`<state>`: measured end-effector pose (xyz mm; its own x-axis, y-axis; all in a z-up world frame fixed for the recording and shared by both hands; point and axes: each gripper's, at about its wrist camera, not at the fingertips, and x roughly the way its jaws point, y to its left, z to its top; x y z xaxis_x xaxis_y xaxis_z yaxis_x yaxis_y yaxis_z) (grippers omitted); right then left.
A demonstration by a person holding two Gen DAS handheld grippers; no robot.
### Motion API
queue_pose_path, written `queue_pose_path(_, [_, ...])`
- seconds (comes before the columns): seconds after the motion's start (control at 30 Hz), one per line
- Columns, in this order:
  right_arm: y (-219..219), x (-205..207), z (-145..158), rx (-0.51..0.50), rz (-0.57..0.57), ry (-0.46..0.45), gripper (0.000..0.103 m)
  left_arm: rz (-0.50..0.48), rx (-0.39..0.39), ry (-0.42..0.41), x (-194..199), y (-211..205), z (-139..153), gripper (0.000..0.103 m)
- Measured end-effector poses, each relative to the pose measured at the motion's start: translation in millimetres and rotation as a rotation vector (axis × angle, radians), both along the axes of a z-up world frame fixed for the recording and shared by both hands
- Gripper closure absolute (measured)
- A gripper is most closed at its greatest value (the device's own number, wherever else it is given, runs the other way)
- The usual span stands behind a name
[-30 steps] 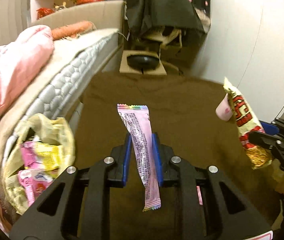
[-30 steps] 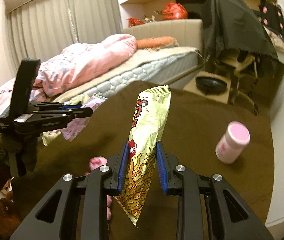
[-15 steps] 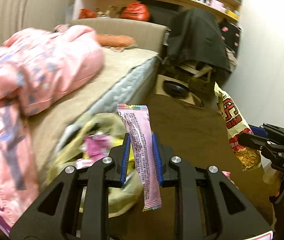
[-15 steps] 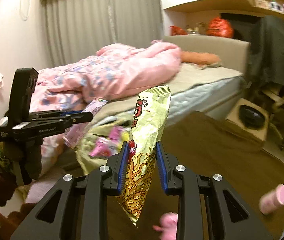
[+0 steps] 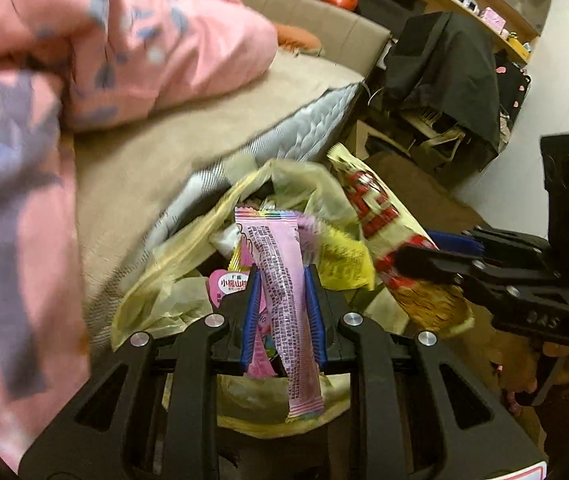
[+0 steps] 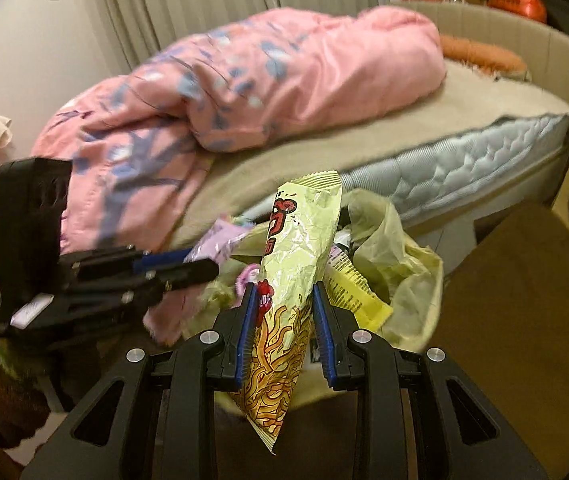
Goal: Collect trash
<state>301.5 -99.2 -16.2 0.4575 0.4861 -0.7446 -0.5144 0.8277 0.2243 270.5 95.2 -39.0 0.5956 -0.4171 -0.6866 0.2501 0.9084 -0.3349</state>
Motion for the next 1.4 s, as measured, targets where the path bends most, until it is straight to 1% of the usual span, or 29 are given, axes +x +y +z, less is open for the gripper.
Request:
queue_pose_path(0.17, [4.7,28.9,-25.4,-0.022,-0.014,0.056,0.077,-0.017,0.008,0.043,19.3,-7.5,-20.1,0.083])
queue_pose_path(0.37, [1.2,44.8,-48.5,-0.061,-0.011,0.109,0.077,-0.028,0.035,0.075,30.0,-12.9,-35.2,0.083])
queue_pose_path(0.5, [3.9,48.2,-57.3,-0.066,0.004,0.143,0.077,-0.029,0.035,0.091,35.3,-13.2,-41.1,0.083])
queue_pose_path(0.6, [5.1,48.4,-58.5,-0.065,0.005,0.135,0.077,-0.037,0.039,0.098,36.2,-14.3,-45.1,0.082])
queue_pose_path(0.73, [1.8,50.7,-56.1,-0.036,-0.004,0.127,0.077,-0.043,0.032,0.092,38.3,-16.0,-46.7,0.080])
queue_pose_path(0.77, [1.2,49.8,-55.0,-0.028,-0.006,0.125,0.076,-0.045,0.028,0.090,38.5,-15.8,-46.0,0.078])
queue_pose_path(0.8, [0.6,49.0,-53.8,-0.021,-0.009,0.125,0.074,-0.044,0.022,0.088,37.8,-15.2,-45.5,0.073])
queue_pose_path(0.87, [-0.7,48.6,-51.6,-0.004,-0.020,0.135,0.072,-0.033,0.002,0.086,35.8,-12.7,-42.5,0.070])
queue_pose_path(0.93, [-3.0,46.1,-47.4,0.017,-0.036,0.142,0.068,-0.015,-0.021,0.081,32.5,-7.7,-37.5,0.059])
queue_pose_path(1.0, [-5.2,40.3,-41.0,0.024,-0.049,0.130,0.058,0.012,-0.046,0.072,27.5,-1.2,-30.4,0.054])
queue_pose_path(1.07, [-8.4,31.9,-32.7,0.018,-0.067,0.102,0.054,0.039,-0.064,0.059,19.4,6.2,-20.7,0.049])
queue_pose_path(1.17, [-18.5,13.7,-16.7,0.023,-0.107,0.067,0.048,0.083,-0.059,0.032,2.0,11.0,-3.8,0.042])
queue_pose_path(1.2, [-23.0,4.0,-9.5,0.026,-0.118,0.051,0.047,0.097,-0.053,0.024,-4.8,10.9,1.3,0.038])
queue_pose_path(1.23, [-27.1,-7.3,-2.0,0.024,-0.127,0.031,0.047,0.107,-0.044,0.013,-15.0,9.7,7.3,0.033])
queue_pose_path(1.33, [-39.2,-47.1,22.3,0.003,-0.148,-0.050,0.046,0.119,-0.009,-0.029,-47.9,-1.6,24.5,0.023])
queue_pose_path(1.4, [-47.3,-79.0,38.4,0.006,-0.160,-0.100,0.046,0.125,0.034,-0.056,-71.8,-14.8,35.4,0.021])
